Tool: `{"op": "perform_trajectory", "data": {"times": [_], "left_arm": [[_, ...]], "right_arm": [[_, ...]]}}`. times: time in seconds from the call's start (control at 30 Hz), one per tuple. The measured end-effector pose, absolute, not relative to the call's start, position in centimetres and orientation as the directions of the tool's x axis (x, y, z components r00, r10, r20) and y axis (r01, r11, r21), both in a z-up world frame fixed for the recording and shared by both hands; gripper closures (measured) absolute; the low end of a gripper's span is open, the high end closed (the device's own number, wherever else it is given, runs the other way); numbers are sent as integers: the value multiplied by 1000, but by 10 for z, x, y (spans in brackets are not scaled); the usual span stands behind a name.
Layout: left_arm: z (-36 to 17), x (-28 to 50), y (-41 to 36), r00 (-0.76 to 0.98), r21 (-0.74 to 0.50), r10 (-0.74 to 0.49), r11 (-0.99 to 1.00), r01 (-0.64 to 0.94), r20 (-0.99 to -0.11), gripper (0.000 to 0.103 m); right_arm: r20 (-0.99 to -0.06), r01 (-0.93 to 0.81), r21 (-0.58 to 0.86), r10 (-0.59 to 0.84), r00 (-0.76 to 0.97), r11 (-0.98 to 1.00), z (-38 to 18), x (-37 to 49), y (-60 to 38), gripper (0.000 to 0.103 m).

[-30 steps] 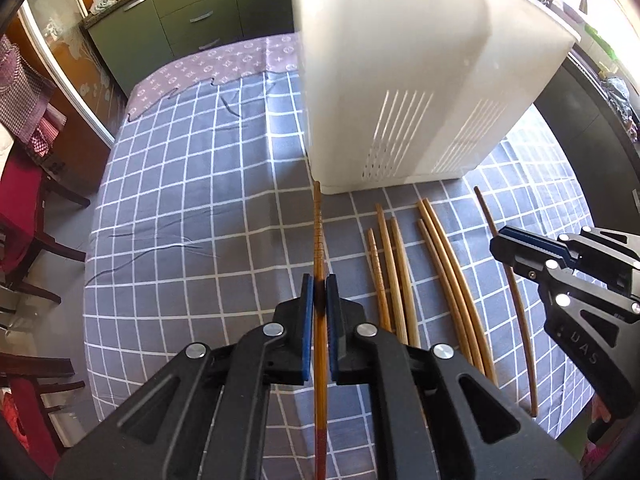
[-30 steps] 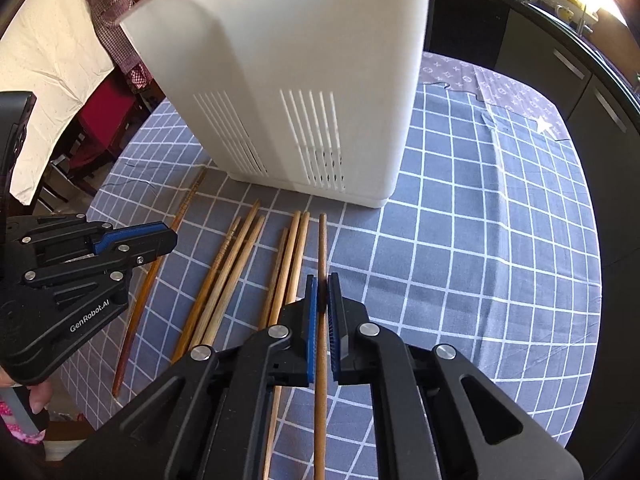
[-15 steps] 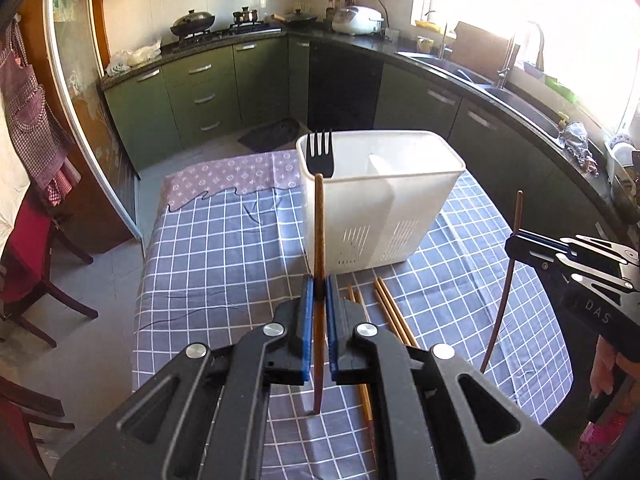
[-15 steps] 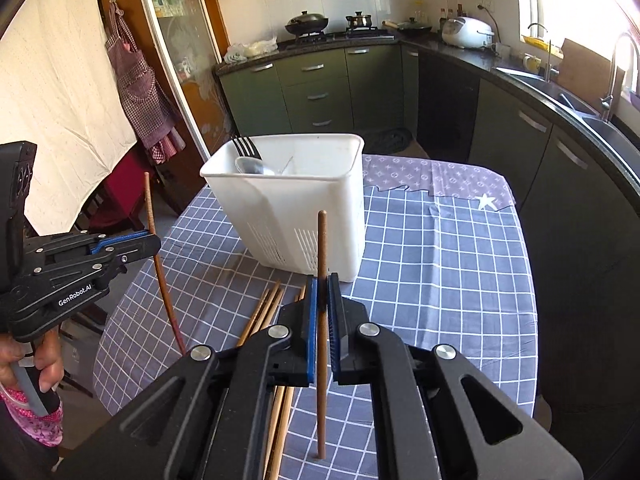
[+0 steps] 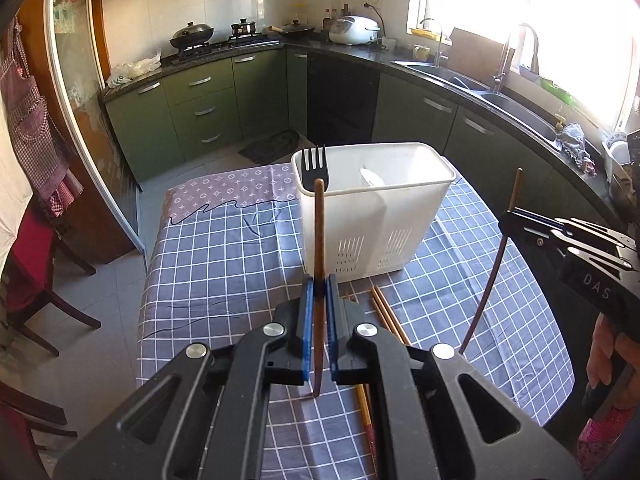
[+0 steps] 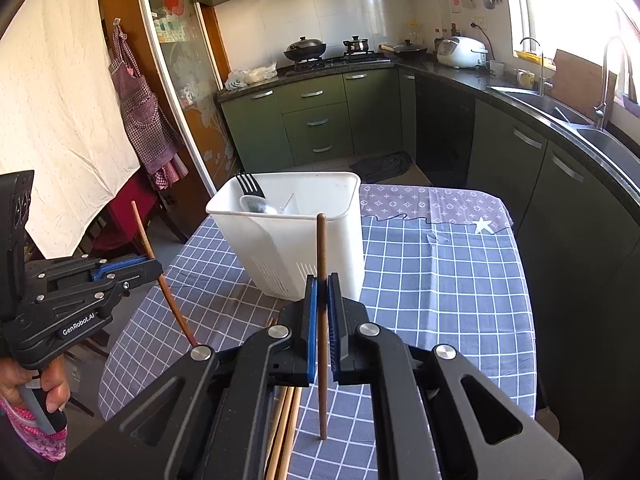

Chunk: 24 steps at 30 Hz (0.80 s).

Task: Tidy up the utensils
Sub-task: 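Carry both chopsticks upright to the white basket and release them inside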

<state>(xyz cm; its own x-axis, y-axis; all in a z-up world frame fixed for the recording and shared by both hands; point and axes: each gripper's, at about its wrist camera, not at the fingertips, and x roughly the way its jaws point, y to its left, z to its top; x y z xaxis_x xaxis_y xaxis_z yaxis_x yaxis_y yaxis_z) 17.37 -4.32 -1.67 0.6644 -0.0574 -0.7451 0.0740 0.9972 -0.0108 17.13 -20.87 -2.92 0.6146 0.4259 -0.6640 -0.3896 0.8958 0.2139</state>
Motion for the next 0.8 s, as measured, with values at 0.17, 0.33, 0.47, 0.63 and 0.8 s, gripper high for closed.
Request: {"op": "perform_trajectory", "data": {"times": [0.17,0.33,0.47,0.63,0.8], "left_arm": [[-16,178,-42,670,-19,-63,997,73,-739,97],[-10,180,-42,677,-16,-67,997,81,-733,97],[-5,182,-43,676,-24,-80,995,92,-733,97],[2,183,-45,686,-18,-79,995,96,-723,97],[14,182,-47,695,-22,-94,993,112,-713,97]], "right_arm": [[-656,-377,221,423,625,899,-29,181,-206,97],[-649,-396,203,426,631,895,-21,180,-199,97],[-639,-401,200,429,638,894,-12,181,-195,97],[-630,-409,191,431,646,892,-2,181,-193,97],[-621,-426,179,438,650,887,12,179,-189,97]]}}
